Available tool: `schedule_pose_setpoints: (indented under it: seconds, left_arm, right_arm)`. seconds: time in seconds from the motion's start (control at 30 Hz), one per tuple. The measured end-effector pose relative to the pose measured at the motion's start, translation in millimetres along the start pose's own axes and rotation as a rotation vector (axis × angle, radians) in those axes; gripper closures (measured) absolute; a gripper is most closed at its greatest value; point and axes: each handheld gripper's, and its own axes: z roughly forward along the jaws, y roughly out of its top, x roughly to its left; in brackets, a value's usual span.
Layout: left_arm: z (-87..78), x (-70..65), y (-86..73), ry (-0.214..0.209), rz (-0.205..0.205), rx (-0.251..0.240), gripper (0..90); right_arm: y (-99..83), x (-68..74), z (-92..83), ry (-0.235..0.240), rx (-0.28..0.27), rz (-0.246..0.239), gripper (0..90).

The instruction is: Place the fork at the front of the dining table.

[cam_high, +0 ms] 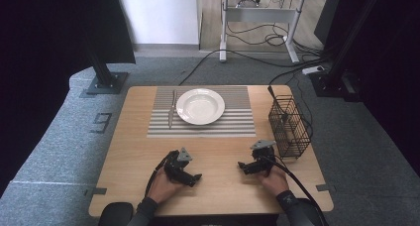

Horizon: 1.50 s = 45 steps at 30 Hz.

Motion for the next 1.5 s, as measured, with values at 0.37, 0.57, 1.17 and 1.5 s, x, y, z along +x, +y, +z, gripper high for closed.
schedule_pose_setpoints:
  seconds: [0.37, 0.57, 1.17, 1.5]
  left_arm:
    - [-5.9, -1.6, 10.4, -0.024, -0.002, -0.024, 1.0]
    - [-13.7, -0.9, 20.7, -0.047, 0.004, -0.039, 1.3]
    - [-26.2, 1.2, 94.7, -0.097, 0.07, -0.09, 2.4]
    - [-24.6, -10.8, 146.6, -0.124, 0.135, -0.107, 3.9]
  right_arm:
    - [-3.3, 1.1, -3.5, 0.005, 0.001, -0.003, 0.0]
    - [-5.6, 1.2, -5.9, 0.01, 0.001, -0.008, 0.0]
    - [-8.3, 1.9, -8.7, 0.018, 0.003, -0.014, 0.0]
    - [-9.9, 2.3, -10.5, 0.024, 0.003, -0.022, 0.0]
